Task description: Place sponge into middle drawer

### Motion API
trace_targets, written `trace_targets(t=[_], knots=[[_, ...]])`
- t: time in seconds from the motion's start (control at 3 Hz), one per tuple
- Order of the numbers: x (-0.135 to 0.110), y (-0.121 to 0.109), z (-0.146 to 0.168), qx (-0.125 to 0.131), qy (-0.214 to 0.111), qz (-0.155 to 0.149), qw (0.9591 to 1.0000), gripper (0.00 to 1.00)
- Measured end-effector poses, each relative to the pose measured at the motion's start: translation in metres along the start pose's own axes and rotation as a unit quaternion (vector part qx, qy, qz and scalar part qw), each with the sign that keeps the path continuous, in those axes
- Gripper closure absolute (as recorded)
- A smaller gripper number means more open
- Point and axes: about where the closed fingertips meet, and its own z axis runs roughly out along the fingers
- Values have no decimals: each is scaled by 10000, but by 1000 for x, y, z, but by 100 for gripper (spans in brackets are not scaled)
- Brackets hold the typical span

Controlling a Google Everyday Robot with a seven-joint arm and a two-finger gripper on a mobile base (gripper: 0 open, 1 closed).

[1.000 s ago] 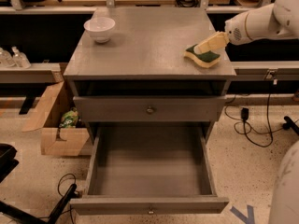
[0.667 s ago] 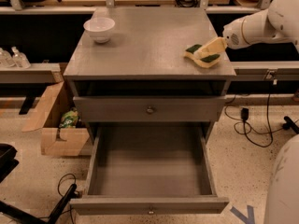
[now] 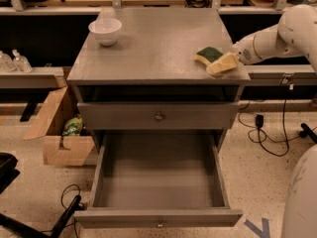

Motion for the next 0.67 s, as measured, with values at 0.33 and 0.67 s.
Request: trace_targets(t=[0.33, 0.67], knots=[[11, 9, 9, -108, 107, 62, 9999, 39], [12, 11, 9, -126, 128, 81, 9998, 63]])
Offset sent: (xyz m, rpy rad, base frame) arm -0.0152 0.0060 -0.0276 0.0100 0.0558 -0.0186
